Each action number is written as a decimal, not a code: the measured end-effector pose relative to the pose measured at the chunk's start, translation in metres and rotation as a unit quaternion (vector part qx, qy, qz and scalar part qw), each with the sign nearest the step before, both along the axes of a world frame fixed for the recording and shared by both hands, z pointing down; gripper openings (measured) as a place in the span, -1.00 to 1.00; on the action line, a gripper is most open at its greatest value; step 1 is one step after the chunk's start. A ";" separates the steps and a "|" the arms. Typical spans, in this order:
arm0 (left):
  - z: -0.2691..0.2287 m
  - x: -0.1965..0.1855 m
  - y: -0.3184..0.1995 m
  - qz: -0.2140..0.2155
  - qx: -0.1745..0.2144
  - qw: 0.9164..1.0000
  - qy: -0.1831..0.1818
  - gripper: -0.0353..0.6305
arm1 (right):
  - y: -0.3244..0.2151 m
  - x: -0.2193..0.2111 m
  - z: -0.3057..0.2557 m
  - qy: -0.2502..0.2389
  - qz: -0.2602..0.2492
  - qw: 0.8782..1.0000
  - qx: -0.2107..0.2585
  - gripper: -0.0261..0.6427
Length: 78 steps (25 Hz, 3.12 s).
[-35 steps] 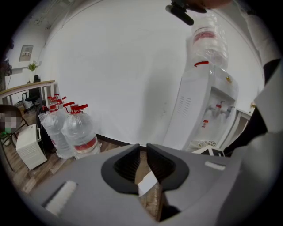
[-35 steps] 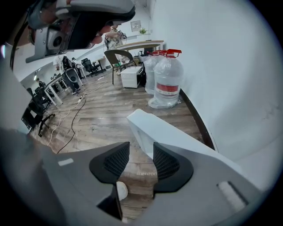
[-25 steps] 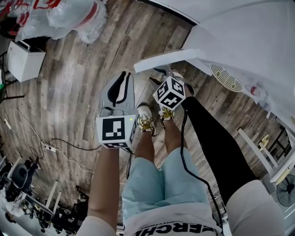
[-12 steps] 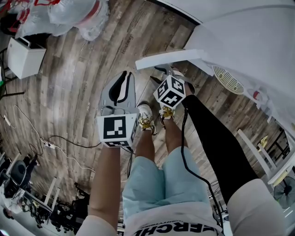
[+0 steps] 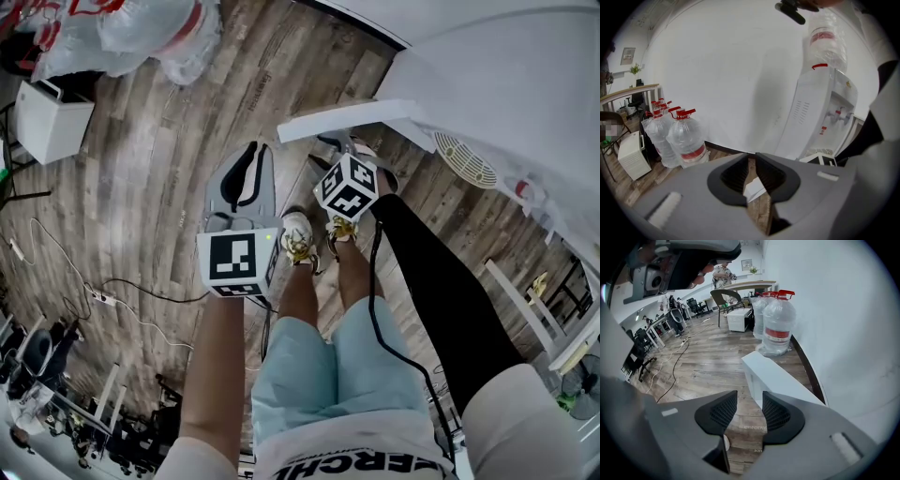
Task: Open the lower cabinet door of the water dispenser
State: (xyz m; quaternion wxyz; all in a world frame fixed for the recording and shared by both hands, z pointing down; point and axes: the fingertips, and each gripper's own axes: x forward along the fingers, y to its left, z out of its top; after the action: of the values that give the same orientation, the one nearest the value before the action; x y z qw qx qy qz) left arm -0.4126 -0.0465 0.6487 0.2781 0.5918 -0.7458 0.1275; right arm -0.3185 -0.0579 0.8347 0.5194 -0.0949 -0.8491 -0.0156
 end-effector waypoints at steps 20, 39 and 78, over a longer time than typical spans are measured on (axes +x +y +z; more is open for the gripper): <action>-0.046 0.045 0.021 0.081 0.026 0.996 -0.011 -0.67 | 0.028 0.040 -0.061 -0.022 0.101 0.994 0.022 -0.42; -0.182 0.143 0.048 0.142 0.065 0.987 -0.027 -0.67 | 0.040 0.134 -0.262 -0.126 0.261 0.955 0.058 -0.42; -0.414 0.398 0.132 0.252 0.173 0.945 -0.113 -0.67 | 0.121 0.449 -0.549 -0.356 0.433 0.813 0.155 -0.42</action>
State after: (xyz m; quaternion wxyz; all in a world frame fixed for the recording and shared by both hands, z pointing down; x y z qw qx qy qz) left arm -0.0147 0.0857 0.2345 0.0438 0.7808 -0.6099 0.1282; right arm 0.1305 0.0631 0.2853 0.1418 0.3768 -0.9142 0.0469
